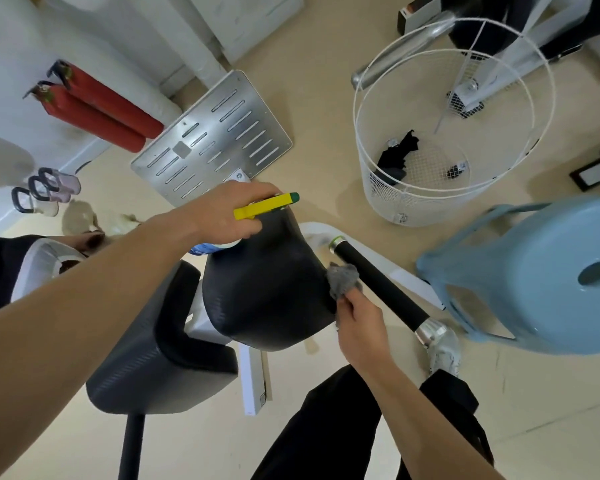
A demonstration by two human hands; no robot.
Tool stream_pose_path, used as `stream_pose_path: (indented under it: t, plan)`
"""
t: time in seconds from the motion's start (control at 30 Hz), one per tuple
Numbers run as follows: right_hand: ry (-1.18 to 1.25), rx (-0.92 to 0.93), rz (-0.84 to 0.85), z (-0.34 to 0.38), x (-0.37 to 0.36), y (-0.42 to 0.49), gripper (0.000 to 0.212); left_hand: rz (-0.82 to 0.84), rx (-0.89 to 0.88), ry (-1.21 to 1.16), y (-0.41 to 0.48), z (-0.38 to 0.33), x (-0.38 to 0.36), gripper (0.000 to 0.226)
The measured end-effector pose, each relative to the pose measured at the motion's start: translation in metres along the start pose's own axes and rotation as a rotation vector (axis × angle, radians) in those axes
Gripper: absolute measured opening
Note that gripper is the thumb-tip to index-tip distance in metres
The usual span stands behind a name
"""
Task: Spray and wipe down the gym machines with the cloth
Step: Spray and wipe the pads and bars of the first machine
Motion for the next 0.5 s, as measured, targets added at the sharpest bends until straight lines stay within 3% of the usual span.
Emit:
stream_pose_path:
  t: [0.17, 0.27, 0.5]
  plan:
    - [0.122, 0.283, 0.064, 0.098, -0.021, 0.011, 0.037, -0.049, 0.017, -0.055, -0.004, 0.013, 0.007, 0.042]
    - [0.017, 0.436, 0.187, 0.122, -0.032, 0.021, 0.040, -0.061, 0.020, -0.096, -0.008, 0.027, 0.011, 0.048]
    - [-0.080, 0.283, 0.470, 0.130, -0.085, 0.114, 0.043, -0.142, 0.071, -0.184, -0.008, 0.077, 0.009, 0.058]
Point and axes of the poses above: each hand's wrist, its own y-axis towards the middle knuckle, its own x-axis out of the back of the hand, z = x × y, the point moved 10 cm from there along y, towards the middle knuckle, and after that the axes turned 10 degrees about y, right-handed, at the moved point
